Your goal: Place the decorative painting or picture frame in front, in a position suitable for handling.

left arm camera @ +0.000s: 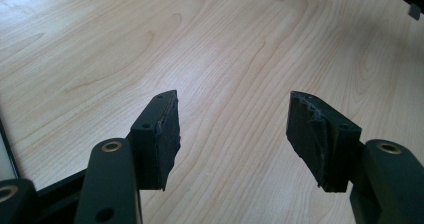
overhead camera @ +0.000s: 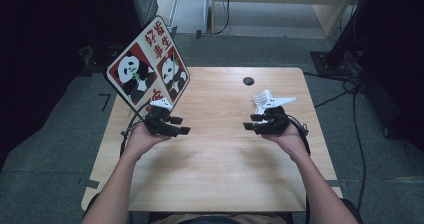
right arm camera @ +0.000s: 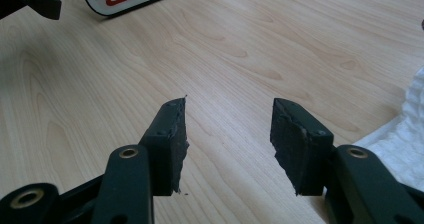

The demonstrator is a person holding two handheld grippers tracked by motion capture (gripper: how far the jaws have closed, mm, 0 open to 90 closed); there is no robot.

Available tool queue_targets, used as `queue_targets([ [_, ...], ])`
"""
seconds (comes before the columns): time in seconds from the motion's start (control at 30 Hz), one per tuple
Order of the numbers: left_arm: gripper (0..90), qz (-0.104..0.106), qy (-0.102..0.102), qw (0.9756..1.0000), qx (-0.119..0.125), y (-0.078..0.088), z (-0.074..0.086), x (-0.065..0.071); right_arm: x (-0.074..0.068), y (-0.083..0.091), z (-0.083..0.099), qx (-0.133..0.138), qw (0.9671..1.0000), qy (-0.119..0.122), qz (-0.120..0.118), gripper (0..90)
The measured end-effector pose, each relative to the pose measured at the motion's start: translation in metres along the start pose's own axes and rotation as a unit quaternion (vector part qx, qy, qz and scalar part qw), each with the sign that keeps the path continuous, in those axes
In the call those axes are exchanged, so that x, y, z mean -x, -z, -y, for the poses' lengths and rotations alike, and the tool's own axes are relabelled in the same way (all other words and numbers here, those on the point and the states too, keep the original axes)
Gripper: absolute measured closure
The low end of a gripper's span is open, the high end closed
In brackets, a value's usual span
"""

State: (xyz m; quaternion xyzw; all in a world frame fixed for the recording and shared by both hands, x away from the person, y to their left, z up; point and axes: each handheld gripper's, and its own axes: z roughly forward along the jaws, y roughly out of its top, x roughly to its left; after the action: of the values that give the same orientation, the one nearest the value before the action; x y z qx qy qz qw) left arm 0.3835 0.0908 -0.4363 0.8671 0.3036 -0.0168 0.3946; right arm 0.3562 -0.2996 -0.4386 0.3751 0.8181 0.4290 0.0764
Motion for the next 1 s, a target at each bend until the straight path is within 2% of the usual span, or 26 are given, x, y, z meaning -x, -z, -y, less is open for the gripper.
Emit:
queue_targets([
  [0.1, 37.9, 0.002, 0.0, 1.0, -0.001, 0.0, 0.0, 0.0, 0.003, 0.001, 0.002, 0.0, 0.9999, -0.002, -0.013, 49.7],
  [0.2, 38.2, 0.004, 0.005, 1.0, 0.0, 0.0, 0.0, -0.001, 0.004, 0.001, 0.002, -0.007, 1.0, -0.001, -0.004, 49.0],
  [0.3, 38.8, 0.01, 0.018, 0.9998, 0.002, 0.0, 0.0, -0.002, 0.006, 0.002, 0.002, -0.012, 0.9998, -0.014, -0.001, 49.0],
  [0.37, 39.2, 0.01, 0.02, 0.9997, 0.003, 0.001, 0.0, -0.002, 0.006, 0.002, 0.002, -0.017, 0.9998, -0.01, 0.004, 49.5],
  [0.53, 40.1, 0.013, 0.025, 0.9996, 0.011, 0.003, 0.0, -0.003, 0.008, 0.001, 0.002, -0.02, 0.9994, -0.026, -0.006, 50.1],
  [0.6, 40.6, 0.012, 0.026, 0.9995, 0.015, 0.004, 0.0, -0.002, 0.009, 0.001, 0.002, -0.022, 0.9994, -0.026, -0.004, 49.9],
  [0.7, 42.2, 0.014, 0.029, 0.9994, 0.014, 0.006, 0.0, -0.003, 0.009, 0.0, 0.003, -0.023, 0.9995, -0.023, 0.0, 49.4],
  [0.77, 42.6, 0.011, 0.031, 0.9993, 0.019, 0.007, 0.0, -0.003, 0.009, 0.0, 0.003, -0.026, 0.9996, -0.006, 0.006, 49.1],
  [1.0, 42.6, 0.011, 0.026, 0.9993, 0.025, 0.01, 0.0, -0.003, 0.004, 0.0, 0.002, -0.027, 0.9993, 0.024, 0.01, 50.2],
])
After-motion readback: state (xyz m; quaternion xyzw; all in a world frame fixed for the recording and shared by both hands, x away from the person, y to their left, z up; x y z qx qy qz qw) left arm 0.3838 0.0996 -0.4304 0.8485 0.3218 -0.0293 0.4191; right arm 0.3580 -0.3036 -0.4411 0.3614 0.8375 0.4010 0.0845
